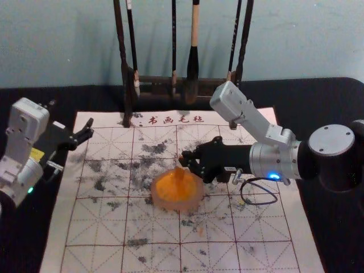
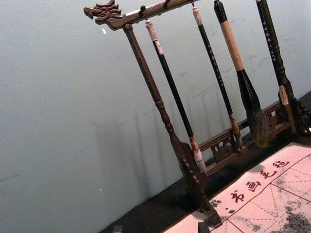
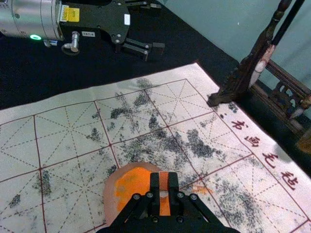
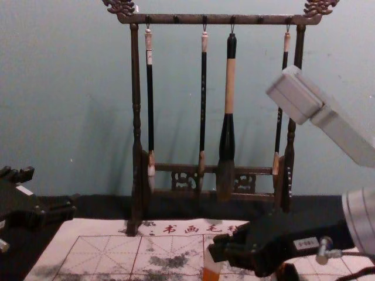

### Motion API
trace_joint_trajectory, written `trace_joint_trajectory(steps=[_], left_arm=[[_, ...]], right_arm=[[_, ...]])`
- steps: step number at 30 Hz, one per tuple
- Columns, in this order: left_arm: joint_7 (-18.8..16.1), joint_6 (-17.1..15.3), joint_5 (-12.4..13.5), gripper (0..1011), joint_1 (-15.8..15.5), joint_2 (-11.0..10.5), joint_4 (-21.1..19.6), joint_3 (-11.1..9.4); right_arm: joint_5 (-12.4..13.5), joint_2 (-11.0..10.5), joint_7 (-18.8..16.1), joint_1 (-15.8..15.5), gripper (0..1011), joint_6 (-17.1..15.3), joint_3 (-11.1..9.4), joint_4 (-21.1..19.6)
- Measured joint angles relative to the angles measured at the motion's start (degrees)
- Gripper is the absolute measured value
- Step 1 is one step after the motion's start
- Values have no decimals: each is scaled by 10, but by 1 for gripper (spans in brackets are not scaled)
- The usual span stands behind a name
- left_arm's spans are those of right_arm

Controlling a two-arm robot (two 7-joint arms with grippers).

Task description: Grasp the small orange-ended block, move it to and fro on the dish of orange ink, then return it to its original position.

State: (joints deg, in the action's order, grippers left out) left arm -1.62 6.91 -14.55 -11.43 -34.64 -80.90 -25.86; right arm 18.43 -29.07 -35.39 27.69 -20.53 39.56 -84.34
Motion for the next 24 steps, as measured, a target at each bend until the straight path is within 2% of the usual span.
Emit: trace_joint_trajectory(steps=[14, 24], left_arm=[[0, 0, 0, 1001, 0, 0, 0, 0], [0, 0, 0, 1001, 0, 0, 0, 0]], right_arm=[[9, -17, -6, -12, 99, 0, -10, -16], [11, -30, -14, -19, 99, 3, -8, -26]])
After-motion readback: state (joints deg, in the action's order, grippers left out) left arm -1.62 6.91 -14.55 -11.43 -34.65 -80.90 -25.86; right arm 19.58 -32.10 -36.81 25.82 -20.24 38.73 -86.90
